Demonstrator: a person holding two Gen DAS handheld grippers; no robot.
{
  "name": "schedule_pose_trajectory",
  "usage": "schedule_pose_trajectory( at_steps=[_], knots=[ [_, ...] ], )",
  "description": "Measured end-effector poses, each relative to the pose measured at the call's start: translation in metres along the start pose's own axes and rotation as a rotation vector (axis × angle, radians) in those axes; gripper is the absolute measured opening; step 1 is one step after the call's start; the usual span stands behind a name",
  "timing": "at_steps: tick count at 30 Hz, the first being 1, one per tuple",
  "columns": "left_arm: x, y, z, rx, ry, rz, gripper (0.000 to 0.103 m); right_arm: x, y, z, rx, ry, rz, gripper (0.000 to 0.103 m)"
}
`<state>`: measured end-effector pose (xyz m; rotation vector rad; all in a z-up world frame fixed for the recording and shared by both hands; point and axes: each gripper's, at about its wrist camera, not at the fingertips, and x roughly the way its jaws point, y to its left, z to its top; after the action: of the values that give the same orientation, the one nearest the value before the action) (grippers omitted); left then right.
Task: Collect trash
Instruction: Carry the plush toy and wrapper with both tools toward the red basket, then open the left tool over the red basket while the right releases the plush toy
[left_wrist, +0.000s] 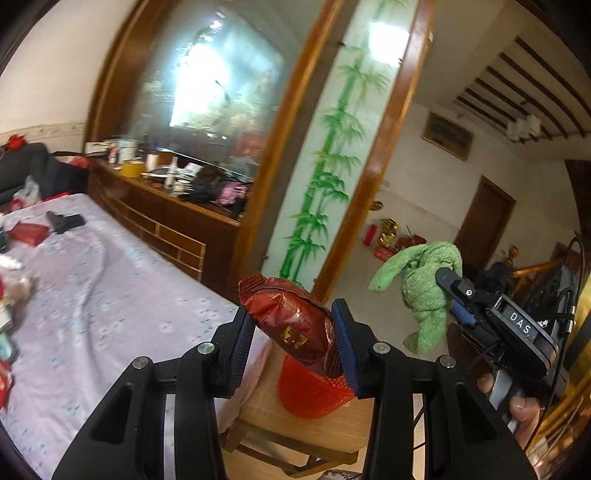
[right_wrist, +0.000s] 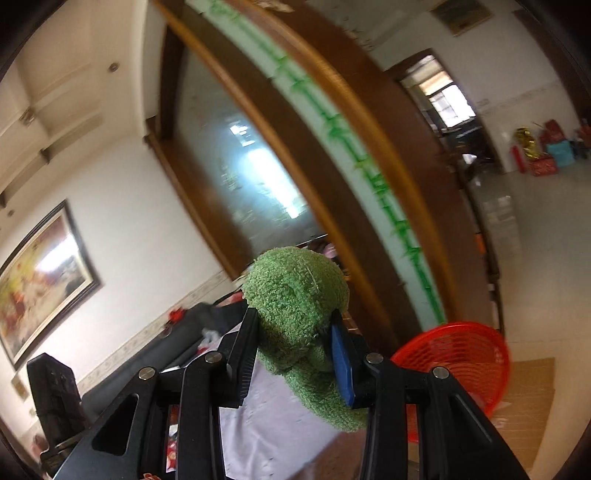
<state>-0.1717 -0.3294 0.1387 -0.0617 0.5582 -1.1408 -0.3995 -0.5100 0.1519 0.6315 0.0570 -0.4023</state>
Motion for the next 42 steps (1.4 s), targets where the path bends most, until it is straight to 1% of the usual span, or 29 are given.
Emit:
schedule_pose_trajectory(
  at_steps=[1, 6, 10, 14, 17, 19, 22, 29, 32, 35, 37, 38, 39, 40, 41, 42],
  knots=[
    [0.009, -0.004, 0.0, 0.007, 0.011, -0.017, 0.041, -0.001, -0.008, 0.0, 0.01, -0.004, -0.028, 0.039],
    [0.053, -0.021, -0.005, 0.037, 0.092, -0.076, 0.041, 0.002, -0.039, -0.002, 0.058, 0.013, -0.111, 0.039],
    [0.095, -0.037, -0.011, 0.07, 0.185, -0.111, 0.041, 0.011, -0.065, -0.003, 0.092, 0.027, -0.157, 0.039],
    [0.138, -0.043, -0.022, 0.052, 0.301, -0.176, 0.041, 0.02, -0.091, -0.004, 0.134, 0.052, -0.188, 0.039],
    [0.161, -0.047, -0.032, 0.049, 0.358, -0.191, 0.041, 0.027, -0.105, -0.004, 0.147, 0.072, -0.205, 0.039],
    [0.17, -0.049, -0.039, 0.047, 0.375, -0.19, 0.041, 0.031, -0.113, -0.005, 0.153, 0.089, -0.202, 0.039],
    [0.175, -0.047, -0.044, 0.038, 0.383, -0.211, 0.041, 0.036, -0.116, -0.006, 0.154, 0.102, -0.214, 0.039],
    [0.185, -0.043, -0.044, 0.03, 0.393, -0.232, 0.041, 0.04, -0.126, -0.004, 0.154, 0.109, -0.238, 0.04],
    [0.194, -0.045, -0.047, 0.033, 0.417, -0.236, 0.041, 0.044, -0.128, -0.007, 0.152, 0.117, -0.249, 0.04],
    [0.205, -0.047, -0.054, 0.05, 0.438, -0.218, 0.041, 0.05, -0.133, -0.011, 0.168, 0.134, -0.257, 0.04],
    [0.211, -0.045, -0.06, 0.059, 0.457, -0.201, 0.045, 0.054, -0.138, -0.013, 0.178, 0.145, -0.264, 0.042],
    [0.213, -0.042, -0.061, 0.056, 0.46, -0.197, 0.051, 0.057, -0.141, -0.014, 0.187, 0.152, -0.264, 0.045],
    [0.211, -0.038, -0.062, 0.044, 0.455, -0.193, 0.062, 0.059, -0.145, -0.015, 0.198, 0.16, -0.262, 0.047],
    [0.21, -0.035, -0.062, 0.035, 0.448, -0.189, 0.067, 0.061, -0.148, -0.016, 0.21, 0.164, -0.261, 0.051],
    [0.207, -0.032, -0.061, 0.026, 0.436, -0.182, 0.072, 0.061, -0.151, -0.017, 0.23, 0.166, -0.257, 0.053],
    [0.203, -0.029, -0.059, 0.019, 0.424, -0.174, 0.073, 0.06, -0.152, -0.017, 0.239, 0.167, -0.248, 0.053]
  ],
)
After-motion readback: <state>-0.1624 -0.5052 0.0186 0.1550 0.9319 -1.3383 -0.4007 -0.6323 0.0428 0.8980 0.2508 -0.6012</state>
